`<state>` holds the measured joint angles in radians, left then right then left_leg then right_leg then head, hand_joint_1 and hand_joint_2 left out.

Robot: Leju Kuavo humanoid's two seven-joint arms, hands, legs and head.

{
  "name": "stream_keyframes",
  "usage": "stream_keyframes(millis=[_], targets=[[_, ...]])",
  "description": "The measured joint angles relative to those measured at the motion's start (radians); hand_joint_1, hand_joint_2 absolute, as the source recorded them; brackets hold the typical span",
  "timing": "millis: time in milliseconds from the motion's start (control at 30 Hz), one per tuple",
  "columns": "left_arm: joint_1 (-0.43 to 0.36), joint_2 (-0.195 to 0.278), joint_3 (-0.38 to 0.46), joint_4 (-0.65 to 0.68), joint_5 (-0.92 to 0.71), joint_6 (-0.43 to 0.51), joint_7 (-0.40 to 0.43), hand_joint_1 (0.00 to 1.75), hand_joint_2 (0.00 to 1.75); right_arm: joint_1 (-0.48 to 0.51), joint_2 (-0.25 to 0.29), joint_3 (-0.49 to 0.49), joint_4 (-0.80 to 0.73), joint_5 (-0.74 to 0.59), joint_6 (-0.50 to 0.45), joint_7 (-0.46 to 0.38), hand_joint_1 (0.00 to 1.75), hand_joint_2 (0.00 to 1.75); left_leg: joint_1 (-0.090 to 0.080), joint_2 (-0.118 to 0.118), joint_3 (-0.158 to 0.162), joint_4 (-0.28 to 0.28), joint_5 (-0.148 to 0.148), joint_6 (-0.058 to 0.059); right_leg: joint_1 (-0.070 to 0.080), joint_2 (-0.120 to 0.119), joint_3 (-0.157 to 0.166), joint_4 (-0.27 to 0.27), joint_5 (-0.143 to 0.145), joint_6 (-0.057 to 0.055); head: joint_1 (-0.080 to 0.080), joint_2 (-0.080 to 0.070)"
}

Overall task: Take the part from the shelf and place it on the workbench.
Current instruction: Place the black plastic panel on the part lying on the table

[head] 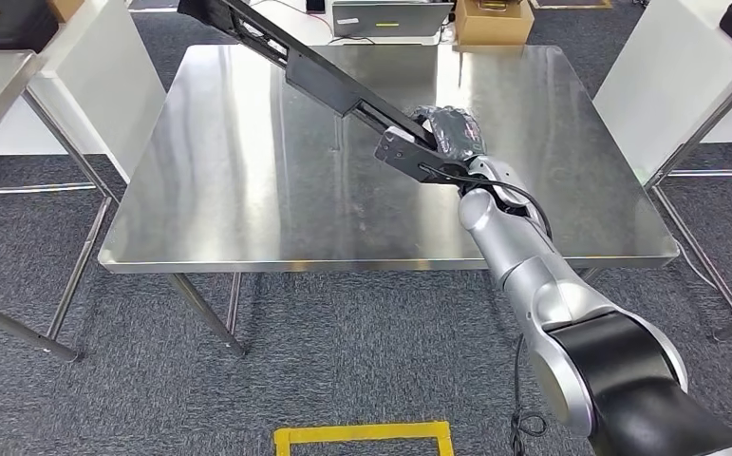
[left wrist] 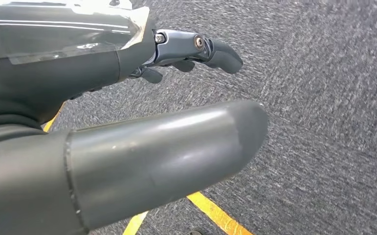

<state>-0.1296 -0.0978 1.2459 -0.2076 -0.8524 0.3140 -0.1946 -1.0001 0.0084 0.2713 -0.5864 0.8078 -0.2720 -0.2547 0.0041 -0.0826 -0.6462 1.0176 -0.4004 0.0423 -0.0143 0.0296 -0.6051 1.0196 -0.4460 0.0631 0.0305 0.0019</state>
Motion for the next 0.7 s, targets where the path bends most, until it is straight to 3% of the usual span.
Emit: stream_keyframes(millis=[100,167,267,333,367,433,500,567,700], targets=[[0.004,0.002,0.000,0.000,0.000,0.000,0.000,0.00,0.00,0.000,0.004,0.003,0.000,0.000,0.000,0.000,1.75,1.75,0.000,-0.011,-0.004,-0.001,0.000,-0.016,-0.003,-0.013,0.009,-0.013,0.007,-0.023,-0.001,0.000],[0.006,0.003,0.000,0.002,0.000,0.000,0.000,0.00,0.00,-0.001,0.006,0.003,0.000,0.001,0.000,0.000,1.75,1.75,0.001,0.016,-0.022,0.034,-0.026,-0.027,-0.012,-0.025,0.017,-0.020,0.011,-0.039,-0.004,0.000],[0.005,0.003,0.000,0.002,0.000,-0.010,-0.002,0.00,0.00,-0.001,0.006,0.003,0.000,-0.003,-0.001,-0.007,1.75,1.75,0.008,0.066,-0.106,0.211,-0.112,-0.043,-0.011,-0.035,0.021,-0.023,0.009,-0.052,-0.010,0.000],[0.005,0.002,0.000,0.002,0.000,-0.017,-0.005,0.00,0.00,0.002,0.005,0.003,0.000,-0.008,-0.001,-0.014,1.75,1.75,0.015,0.075,-0.138,0.272,-0.122,-0.051,-0.011,-0.041,0.022,-0.023,0.008,-0.053,-0.010,0.000],[0.005,0.002,0.000,0.002,0.000,-0.020,-0.006,0.00,0.00,0.003,0.005,0.003,0.000,-0.011,-0.002,-0.016,1.75,1.75,0.019,0.078,-0.124,0.244,-0.100,-0.053,-0.011,-0.043,0.023,-0.022,0.007,-0.052,-0.010,0.000],[0.005,0.003,0.000,0.002,-0.002,-0.025,-0.009,0.00,0.00,0.004,0.004,0.002,0.000,-0.018,-0.002,-0.021,1.75,1.75,0.023,0.088,-0.055,0.114,-0.042,-0.054,-0.012,-0.045,0.025,-0.020,0.004,-0.046,-0.010,0.000],[0.004,0.003,0.000,0.002,-0.004,-0.027,-0.012,0.00,0.00,0.005,-0.001,-0.003,-0.002,-0.025,-0.002,-0.026,1.75,1.75,0.022,0.095,0.000,0.019,-0.016,-0.049,-0.004,-0.047,0.024,-0.016,-0.002,-0.038,-0.010,0.000],[0.004,0.002,0.000,0.002,-0.006,-0.027,-0.014,0.00,0.00,0.008,-0.010,-0.012,-0.004,-0.031,-0.002,-0.032,1.75,1.75,0.017,0.091,0.010,0.004,-0.015,-0.042,0.005,-0.049,0.022,-0.013,-0.004,-0.034,-0.008,0.000],[0.004,0.001,0.000,0.002,-0.012,-0.029,-0.019,0.00,0.00,0.020,-0.026,-0.024,-0.018,-0.043,-0.002,-0.041,1.75,1.75,0.005,0.082,0.008,0.005,-0.015,-0.033,0.003,-0.056,0.025,-0.020,-0.002,-0.031,-0.008,0.000]])
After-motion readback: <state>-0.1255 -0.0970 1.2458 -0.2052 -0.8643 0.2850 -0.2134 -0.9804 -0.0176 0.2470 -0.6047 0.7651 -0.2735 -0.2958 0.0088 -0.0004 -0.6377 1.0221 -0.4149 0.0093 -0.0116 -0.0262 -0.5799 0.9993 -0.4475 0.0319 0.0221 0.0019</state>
